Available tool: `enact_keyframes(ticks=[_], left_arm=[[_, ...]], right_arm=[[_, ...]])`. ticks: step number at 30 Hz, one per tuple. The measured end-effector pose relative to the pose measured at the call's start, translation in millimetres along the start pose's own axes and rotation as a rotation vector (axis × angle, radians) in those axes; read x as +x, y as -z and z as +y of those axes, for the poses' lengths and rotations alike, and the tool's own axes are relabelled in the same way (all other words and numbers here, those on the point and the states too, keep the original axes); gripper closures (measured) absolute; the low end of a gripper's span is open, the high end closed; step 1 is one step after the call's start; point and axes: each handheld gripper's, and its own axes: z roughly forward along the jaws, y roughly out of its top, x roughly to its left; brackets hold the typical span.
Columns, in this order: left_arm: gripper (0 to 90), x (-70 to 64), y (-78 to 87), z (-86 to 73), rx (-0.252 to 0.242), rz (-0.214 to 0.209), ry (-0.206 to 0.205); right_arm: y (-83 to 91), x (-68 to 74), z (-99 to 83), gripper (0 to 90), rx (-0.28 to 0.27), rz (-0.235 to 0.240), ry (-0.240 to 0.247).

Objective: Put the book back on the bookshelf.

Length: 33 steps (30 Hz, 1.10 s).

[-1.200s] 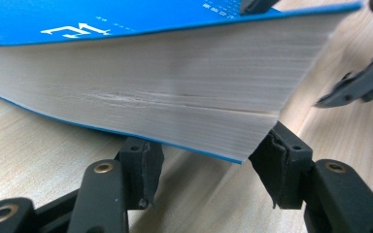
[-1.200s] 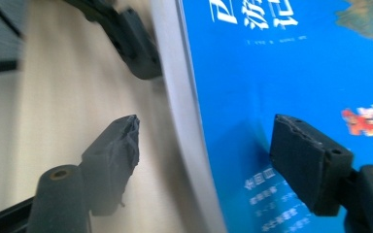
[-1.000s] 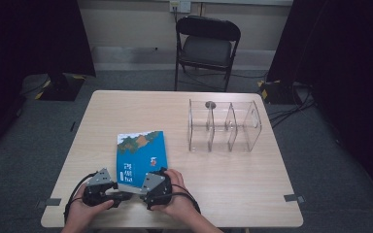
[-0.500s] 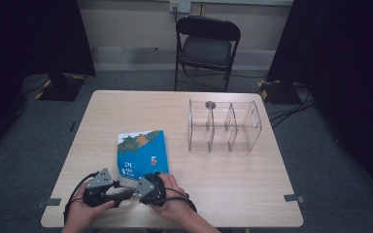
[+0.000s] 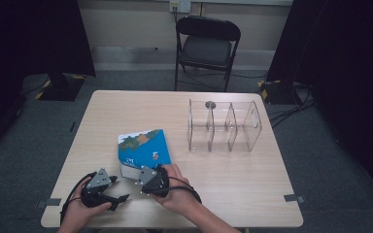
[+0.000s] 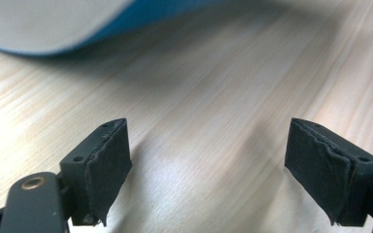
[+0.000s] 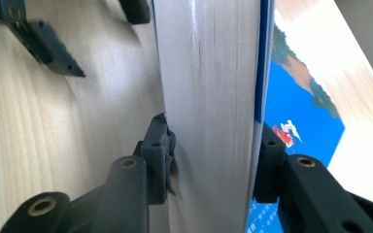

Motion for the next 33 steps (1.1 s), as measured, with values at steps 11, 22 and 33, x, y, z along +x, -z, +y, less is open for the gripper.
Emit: enact_keyframes(ticks=[11,22,33], left_arm=[[16.3,1.3,1.8,-2.2,0.023,-0.007,-0.003],[14.7,1.5,0.3,-5.4,-0.007,-0.018,0.005],[14.7,2.1,0.5,-5.2,-0.006,-0.014,-0.005]], right_arm=[[22.1,-25.5,17.4,61.8,0.019,0.050,-0.045],[41.4,-46.5,29.1,61.7,0.064,0.134,-0.092],[50.4,-62.1,38.7,61.7,0.102,0.190,-0.120]])
